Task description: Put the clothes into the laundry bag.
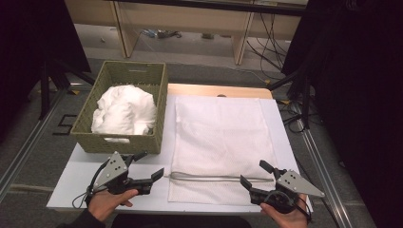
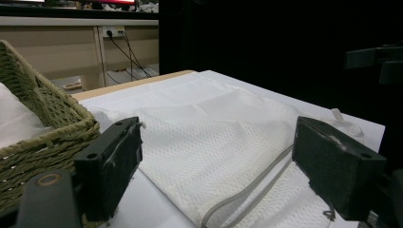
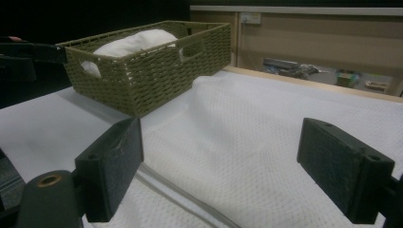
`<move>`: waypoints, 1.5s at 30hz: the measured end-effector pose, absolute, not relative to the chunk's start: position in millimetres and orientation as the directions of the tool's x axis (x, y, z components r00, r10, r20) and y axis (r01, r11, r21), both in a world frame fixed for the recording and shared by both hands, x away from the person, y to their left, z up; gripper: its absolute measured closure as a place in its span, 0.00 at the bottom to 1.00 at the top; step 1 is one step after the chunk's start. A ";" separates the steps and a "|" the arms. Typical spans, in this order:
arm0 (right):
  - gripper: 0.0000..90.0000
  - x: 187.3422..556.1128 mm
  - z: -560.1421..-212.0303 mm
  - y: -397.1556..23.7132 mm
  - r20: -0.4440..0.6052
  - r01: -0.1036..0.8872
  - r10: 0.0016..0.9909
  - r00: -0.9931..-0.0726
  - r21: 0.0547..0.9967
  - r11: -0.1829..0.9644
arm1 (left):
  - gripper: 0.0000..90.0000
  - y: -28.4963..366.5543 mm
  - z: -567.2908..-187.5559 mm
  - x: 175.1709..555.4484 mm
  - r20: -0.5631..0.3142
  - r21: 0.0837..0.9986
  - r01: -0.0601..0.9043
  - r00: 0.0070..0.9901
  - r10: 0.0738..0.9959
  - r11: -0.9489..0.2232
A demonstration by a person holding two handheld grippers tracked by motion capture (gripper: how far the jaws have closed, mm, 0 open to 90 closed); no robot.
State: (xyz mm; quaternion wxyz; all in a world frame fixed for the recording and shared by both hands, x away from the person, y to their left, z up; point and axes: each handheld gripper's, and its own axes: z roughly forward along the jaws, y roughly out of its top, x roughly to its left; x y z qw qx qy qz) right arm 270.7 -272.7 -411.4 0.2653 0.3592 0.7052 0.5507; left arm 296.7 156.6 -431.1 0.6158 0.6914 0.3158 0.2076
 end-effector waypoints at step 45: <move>0.33 355.3 -455.5 -252.6 -0.107 0.413 0.681 -0.725 0.724 0.553 | 0.21 165.9 -444.3 308.3 -0.065 0.912 0.345 0.655 0.753 -0.221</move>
